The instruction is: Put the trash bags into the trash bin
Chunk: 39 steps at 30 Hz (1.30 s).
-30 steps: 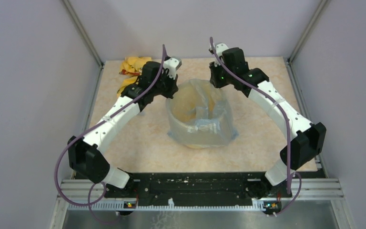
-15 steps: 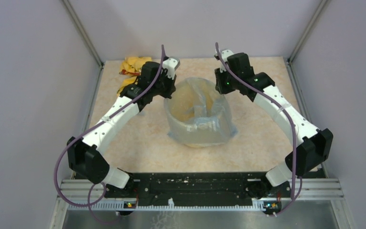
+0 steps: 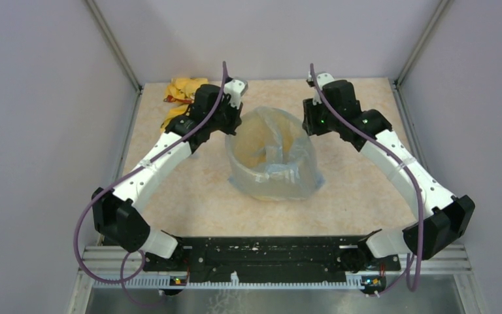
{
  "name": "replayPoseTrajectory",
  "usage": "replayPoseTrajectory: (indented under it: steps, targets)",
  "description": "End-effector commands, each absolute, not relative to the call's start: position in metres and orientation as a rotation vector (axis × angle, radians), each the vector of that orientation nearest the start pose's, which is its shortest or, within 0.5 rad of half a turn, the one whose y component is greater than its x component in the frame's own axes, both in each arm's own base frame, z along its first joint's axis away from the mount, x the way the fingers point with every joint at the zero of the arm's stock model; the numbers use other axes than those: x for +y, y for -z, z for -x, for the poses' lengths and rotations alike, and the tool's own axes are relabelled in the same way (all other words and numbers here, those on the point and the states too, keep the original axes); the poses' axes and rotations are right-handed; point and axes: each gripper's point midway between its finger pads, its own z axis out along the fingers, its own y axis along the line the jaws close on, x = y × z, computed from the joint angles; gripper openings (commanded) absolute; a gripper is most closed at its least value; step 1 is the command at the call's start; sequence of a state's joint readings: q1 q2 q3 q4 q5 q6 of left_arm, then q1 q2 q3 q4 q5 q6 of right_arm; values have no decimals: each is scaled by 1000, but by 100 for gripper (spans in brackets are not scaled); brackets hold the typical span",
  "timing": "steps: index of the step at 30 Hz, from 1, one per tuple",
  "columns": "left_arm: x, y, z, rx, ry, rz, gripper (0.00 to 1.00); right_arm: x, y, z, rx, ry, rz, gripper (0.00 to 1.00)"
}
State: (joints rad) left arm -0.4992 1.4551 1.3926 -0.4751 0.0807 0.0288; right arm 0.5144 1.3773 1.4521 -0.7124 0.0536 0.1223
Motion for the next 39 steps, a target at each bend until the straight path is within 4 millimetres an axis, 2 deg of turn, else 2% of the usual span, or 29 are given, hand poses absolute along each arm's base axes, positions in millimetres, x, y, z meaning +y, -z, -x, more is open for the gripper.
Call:
replayPoseTrajectory:
  steps: [1, 4, 7, 11, 12, 16, 21, 24, 26, 29, 34, 39]
  targets:
    - [-212, -295, -378, 1948, 371, -551, 3, 174, -291, -336, 2167, -259, 351, 40]
    - [-215, -299, -378, 1944, 395, -543, 20, 177, -310, -335, 2140, -246, 346, 52]
    - [-219, -310, -377, 1917, 424, -529, 34, 184, -331, -332, 2112, -217, 361, 53]
    - [-226, -326, -375, 1886, 491, -505, 47, 202, -344, -326, 2101, -200, 418, 53]
    - [-227, -331, -374, 1877, 501, -496, 52, 207, -344, -324, 2103, -204, 435, 53]
    - [-219, -349, -372, 1857, 505, -401, 67, 237, -336, -313, 2125, -275, 520, 53]
    - [-188, -364, -362, 1840, 445, -185, 71, 260, -310, -305, 2197, -297, 576, 53]
    - [-169, -366, -351, 1826, 419, -102, 72, 266, -299, -302, 2234, -311, 584, 54]
    - [-160, -361, -345, 1832, 416, -67, 71, 271, -291, -300, 2261, -311, 594, 54]
    - [-155, -343, -338, 1871, 438, -41, 69, 272, -279, -298, 2300, -292, 593, 54]
    - [-153, -302, -324, 1939, 482, 3, 68, 266, -254, -294, 2366, -240, 580, 59]
    - [-146, -259, -312, 2017, 513, 87, 64, 271, -235, -286, 2417, -265, 600, 59]
